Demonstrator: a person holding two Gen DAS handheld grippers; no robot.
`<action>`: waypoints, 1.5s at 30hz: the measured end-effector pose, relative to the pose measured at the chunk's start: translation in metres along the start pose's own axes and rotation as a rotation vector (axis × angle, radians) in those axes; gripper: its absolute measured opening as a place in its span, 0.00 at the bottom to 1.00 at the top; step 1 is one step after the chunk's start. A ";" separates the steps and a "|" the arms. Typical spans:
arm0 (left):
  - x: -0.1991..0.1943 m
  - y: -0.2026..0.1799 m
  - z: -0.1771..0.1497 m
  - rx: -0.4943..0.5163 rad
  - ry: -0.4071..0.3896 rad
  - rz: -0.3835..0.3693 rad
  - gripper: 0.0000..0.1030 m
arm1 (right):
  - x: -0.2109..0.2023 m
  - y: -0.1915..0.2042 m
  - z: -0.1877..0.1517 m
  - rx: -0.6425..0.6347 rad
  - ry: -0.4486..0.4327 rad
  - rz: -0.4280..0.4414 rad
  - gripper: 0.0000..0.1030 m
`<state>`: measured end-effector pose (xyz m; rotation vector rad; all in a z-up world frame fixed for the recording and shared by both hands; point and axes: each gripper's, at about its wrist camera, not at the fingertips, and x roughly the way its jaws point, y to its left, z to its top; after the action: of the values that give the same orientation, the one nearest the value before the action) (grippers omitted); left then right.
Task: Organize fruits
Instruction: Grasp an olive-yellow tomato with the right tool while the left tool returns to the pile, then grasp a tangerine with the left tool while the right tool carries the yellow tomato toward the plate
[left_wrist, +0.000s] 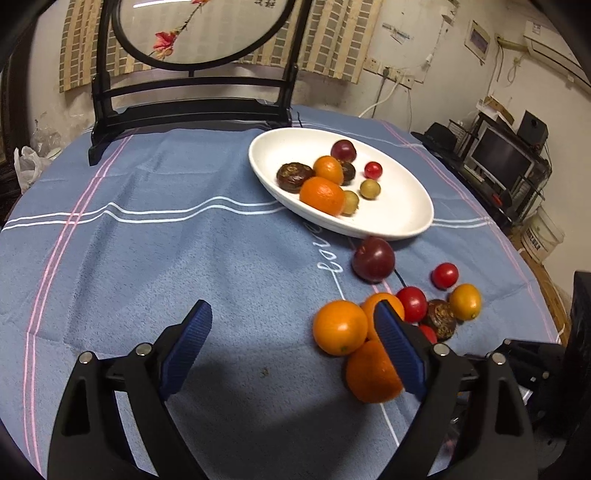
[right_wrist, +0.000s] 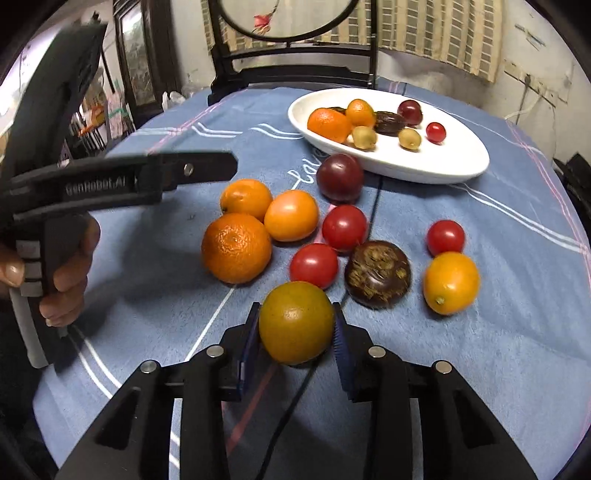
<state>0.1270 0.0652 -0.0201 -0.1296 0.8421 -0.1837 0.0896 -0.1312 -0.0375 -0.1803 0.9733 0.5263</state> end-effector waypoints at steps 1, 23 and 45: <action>0.001 -0.002 -0.001 0.010 0.004 -0.004 0.85 | -0.004 -0.004 -0.002 0.011 -0.007 0.001 0.36; 0.020 -0.069 -0.041 0.132 0.169 0.025 0.58 | -0.046 -0.048 -0.043 0.111 -0.089 0.058 0.36; -0.028 -0.058 0.027 0.098 0.006 -0.015 0.40 | -0.072 -0.050 0.037 0.030 -0.210 -0.010 0.36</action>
<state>0.1223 0.0161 0.0286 -0.0435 0.8368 -0.2390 0.1097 -0.1852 0.0382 -0.1006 0.7745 0.5104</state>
